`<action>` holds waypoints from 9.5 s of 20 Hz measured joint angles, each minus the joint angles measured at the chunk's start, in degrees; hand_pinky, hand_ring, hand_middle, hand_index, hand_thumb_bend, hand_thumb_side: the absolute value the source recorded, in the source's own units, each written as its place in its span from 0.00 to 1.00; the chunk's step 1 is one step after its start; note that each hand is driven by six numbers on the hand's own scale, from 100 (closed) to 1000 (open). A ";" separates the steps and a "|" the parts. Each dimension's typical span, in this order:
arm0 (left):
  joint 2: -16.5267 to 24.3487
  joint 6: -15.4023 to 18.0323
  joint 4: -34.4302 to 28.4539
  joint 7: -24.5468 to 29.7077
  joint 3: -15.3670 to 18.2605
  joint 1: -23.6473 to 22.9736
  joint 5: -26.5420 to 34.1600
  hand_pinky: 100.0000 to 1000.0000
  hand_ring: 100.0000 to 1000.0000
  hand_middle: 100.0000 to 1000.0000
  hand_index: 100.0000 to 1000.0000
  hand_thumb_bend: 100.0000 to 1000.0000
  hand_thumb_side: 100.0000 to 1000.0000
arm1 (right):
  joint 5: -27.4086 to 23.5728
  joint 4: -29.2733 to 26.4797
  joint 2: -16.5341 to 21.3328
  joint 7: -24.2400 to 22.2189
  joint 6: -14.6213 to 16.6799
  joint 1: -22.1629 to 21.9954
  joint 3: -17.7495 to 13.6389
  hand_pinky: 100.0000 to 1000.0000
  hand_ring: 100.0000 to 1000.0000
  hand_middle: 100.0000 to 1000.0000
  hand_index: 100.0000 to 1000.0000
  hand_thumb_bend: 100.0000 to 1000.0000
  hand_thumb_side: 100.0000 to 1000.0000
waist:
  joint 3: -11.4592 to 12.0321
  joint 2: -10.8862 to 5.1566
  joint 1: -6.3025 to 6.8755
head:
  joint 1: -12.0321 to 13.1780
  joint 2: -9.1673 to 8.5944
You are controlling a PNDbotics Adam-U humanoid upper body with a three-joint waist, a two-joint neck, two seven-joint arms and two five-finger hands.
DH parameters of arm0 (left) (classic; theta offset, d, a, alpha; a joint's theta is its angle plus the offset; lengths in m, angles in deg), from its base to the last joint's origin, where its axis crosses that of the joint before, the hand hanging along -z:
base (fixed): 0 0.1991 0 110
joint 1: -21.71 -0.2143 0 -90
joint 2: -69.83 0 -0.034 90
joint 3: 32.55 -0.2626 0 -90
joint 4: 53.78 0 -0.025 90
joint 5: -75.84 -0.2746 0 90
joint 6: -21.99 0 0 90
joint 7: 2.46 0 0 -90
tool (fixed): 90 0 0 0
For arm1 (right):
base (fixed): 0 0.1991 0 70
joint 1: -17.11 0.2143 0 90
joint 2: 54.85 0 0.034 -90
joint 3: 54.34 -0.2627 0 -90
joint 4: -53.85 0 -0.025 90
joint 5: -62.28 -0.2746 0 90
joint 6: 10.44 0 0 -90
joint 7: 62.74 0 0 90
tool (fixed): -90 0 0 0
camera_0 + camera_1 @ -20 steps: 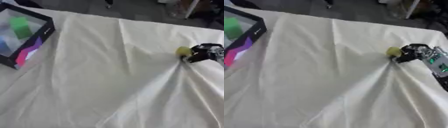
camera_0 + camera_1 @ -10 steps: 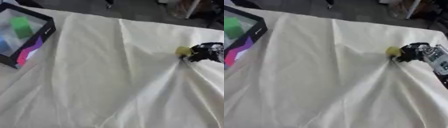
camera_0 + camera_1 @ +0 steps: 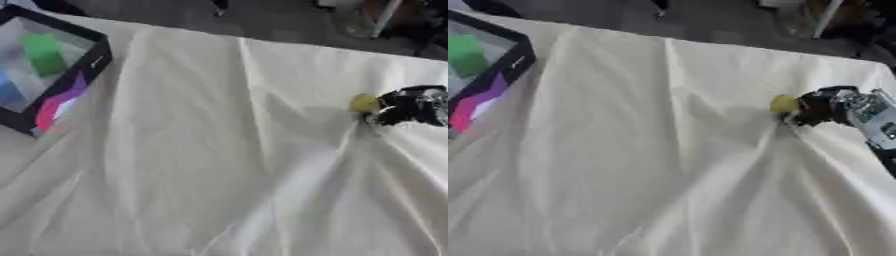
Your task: Pick up the objects with one hand, pass them to the other hand, and then place them into the box on the other side of the table.
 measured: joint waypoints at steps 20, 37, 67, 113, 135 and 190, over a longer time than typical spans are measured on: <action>-0.01 -0.02 0.15 0.03 0.00 -0.01 -0.48 0.94 0.71 0.63 0.76 0.00 0.47 | -3.08 -0.97 -0.08 5.26 -1.03 -0.56 0.33 0.89 0.70 0.56 0.56 0.00 0.18 | 0.24 0.00 0.00 | -0.08 0.00; -0.02 -0.13 0.16 0.16 0.00 -0.21 -0.52 0.94 0.71 0.63 0.76 0.00 0.47 | -7.09 -1.92 -0.53 14.74 -1.43 -1.56 0.35 0.86 0.60 0.48 0.48 0.00 0.06 | 0.24 0.00 0.00 | -0.33 0.00; -0.04 -0.24 0.17 0.28 0.00 -0.54 -0.73 0.95 0.71 0.63 0.75 0.00 0.47 | -18.27 -3.50 -0.62 24.26 -3.21 -2.43 -0.19 0.85 0.51 0.41 0.41 0.00 0.00 | 0.28 0.00 0.00 | -0.31 0.00; -1.23 -2.67 -21.70 21.95 -13.59 2.94 1.79 0.94 0.71 0.65 0.82 0.00 0.44 | 23.88 -6.53 -28.86 25.81 9.77 14.06 -1.73 0.78 0.45 0.40 0.39 0.00 0.00 | 4.00 -0.02 2.16 | 0.89 0.01; -9.19 -0.77 -14.58 23.00 -19.08 10.19 -12.20 0.93 0.75 0.70 0.86 0.00 0.08 | 21.18 -6.09 -34.52 33.23 16.45 12.35 -1.04 0.78 0.42 0.35 0.27 0.00 0.00 | 4.13 -0.01 2.82 | 2.60 0.01; -13.54 7.91 -13.27 27.64 -21.39 12.56 -20.51 0.92 0.77 0.72 0.86 0.45 0.27 | 18.04 -7.36 -38.43 38.33 14.31 10.53 -0.53 0.77 0.41 0.33 0.18 0.00 0.00 | 4.96 0.00 2.88 | 2.40 0.01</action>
